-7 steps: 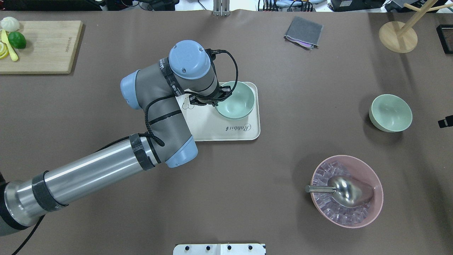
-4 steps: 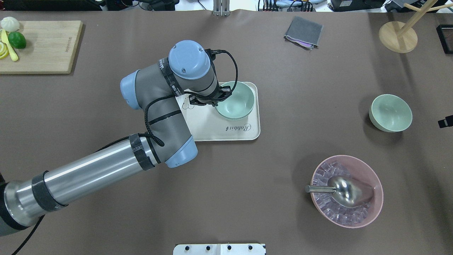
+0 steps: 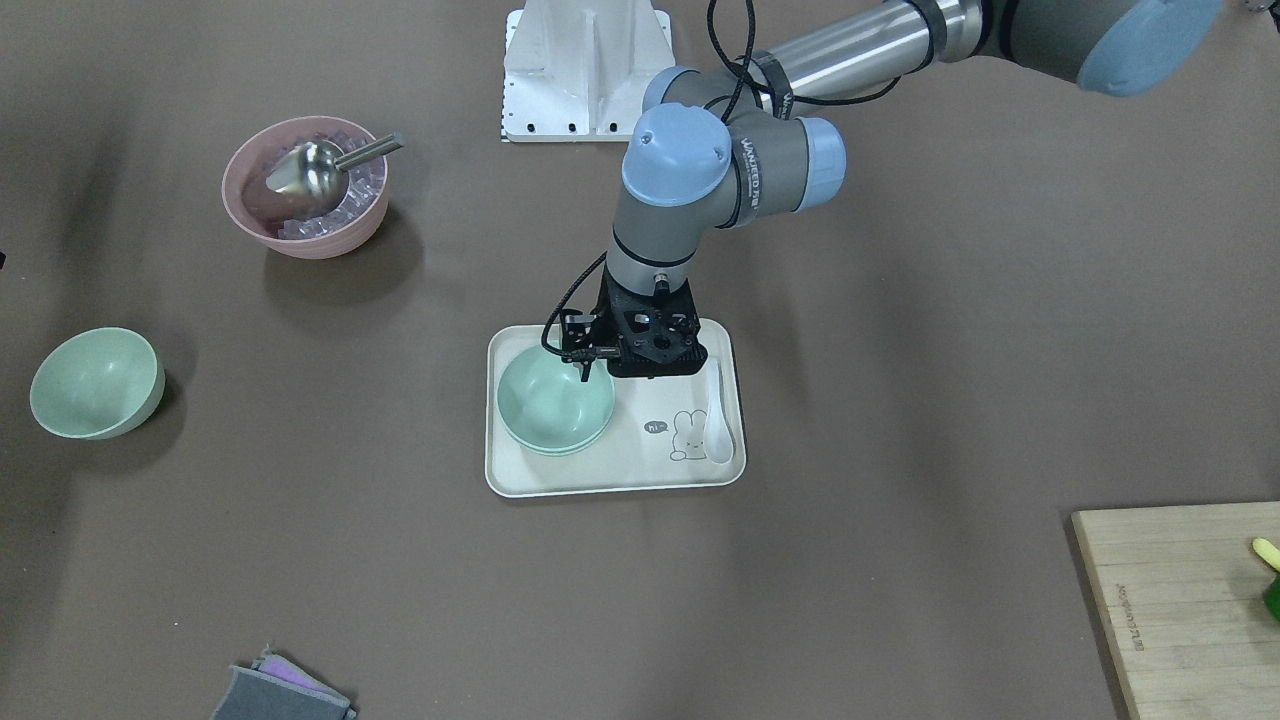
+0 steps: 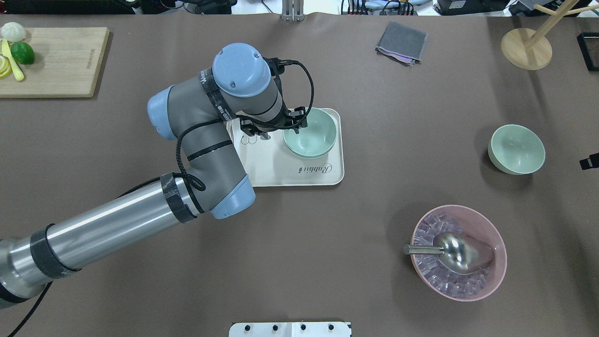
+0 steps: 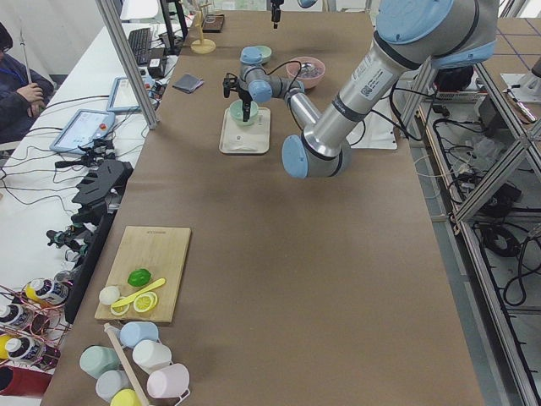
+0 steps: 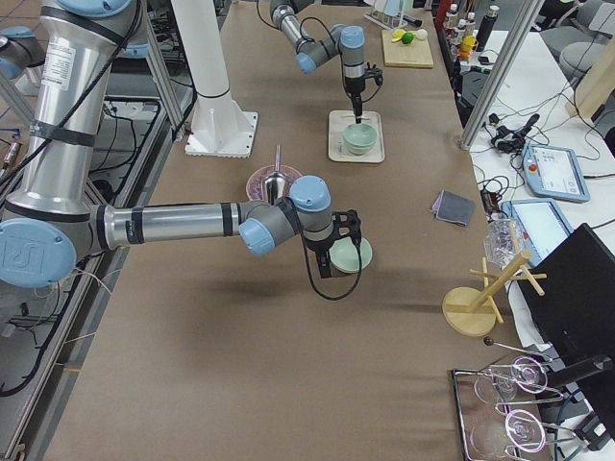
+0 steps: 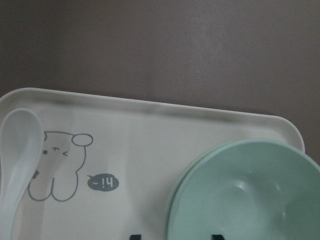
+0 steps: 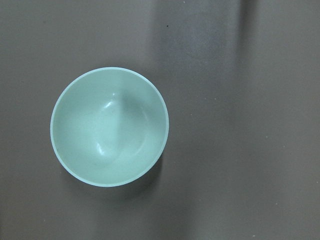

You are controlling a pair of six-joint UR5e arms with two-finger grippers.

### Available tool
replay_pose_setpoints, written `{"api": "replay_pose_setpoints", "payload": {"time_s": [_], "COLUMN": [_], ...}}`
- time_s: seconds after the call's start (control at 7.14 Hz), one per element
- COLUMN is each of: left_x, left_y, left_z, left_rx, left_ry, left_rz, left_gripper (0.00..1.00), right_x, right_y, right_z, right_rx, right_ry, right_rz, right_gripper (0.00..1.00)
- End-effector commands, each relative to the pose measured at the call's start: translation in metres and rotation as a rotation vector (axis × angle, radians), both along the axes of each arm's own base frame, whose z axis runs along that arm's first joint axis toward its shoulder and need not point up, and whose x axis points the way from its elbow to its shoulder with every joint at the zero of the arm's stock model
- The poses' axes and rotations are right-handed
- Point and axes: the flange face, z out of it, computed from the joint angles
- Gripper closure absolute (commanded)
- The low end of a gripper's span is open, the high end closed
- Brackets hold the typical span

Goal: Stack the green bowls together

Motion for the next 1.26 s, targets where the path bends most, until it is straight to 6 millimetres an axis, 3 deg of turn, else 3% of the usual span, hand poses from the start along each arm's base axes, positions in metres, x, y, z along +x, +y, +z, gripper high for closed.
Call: {"api": "replay_pose_setpoints", "payload": {"time_s": [0.0,0.14,0.28,0.56,0.7,0.84,0.98,1.12], "left_x": [-0.102,-0.17,-0.239,-0.363,-0.435,-0.493,-0.532,-0.54], "left_y": [0.029,0.046,0.048,0.029,0.019,0.015,0.017,0.017], "left_z": [0.021,0.039,0.074,0.171,0.229,0.28,0.303,0.305], "left_rx": [0.035,0.096,0.112,0.192,0.243,0.26,0.289,0.29], "left_ry": [-0.071,-0.129,-0.19,-0.298,-0.33,-0.321,-0.339,-0.344], "left_rz": [0.108,0.144,0.174,0.26,0.349,0.403,0.421,0.413], "left_gripper": [0.02,0.02,0.02,0.02,0.02,0.02,0.02,0.02], "right_x": [0.0,0.001,0.001,0.002,0.0,-0.004,-0.012,-0.022], "right_y": [0.001,0.002,0.004,0.006,0.005,0.005,0.002,-0.02], "right_z": [0.005,0.01,0.012,0.014,0.015,0.017,0.022,0.018], "right_rx": [-0.008,-0.018,-0.029,-0.052,-0.064,-0.074,-0.096,-0.085], "right_ry": [0.005,0.007,0.009,0.008,0.015,0.034,0.061,0.07], "right_rz": [-0.002,-0.001,0.003,0.019,0.038,0.046,0.077,0.093], "right_gripper": [0.0,0.0,0.0,0.0,0.01,0.03,0.13,0.19]}}
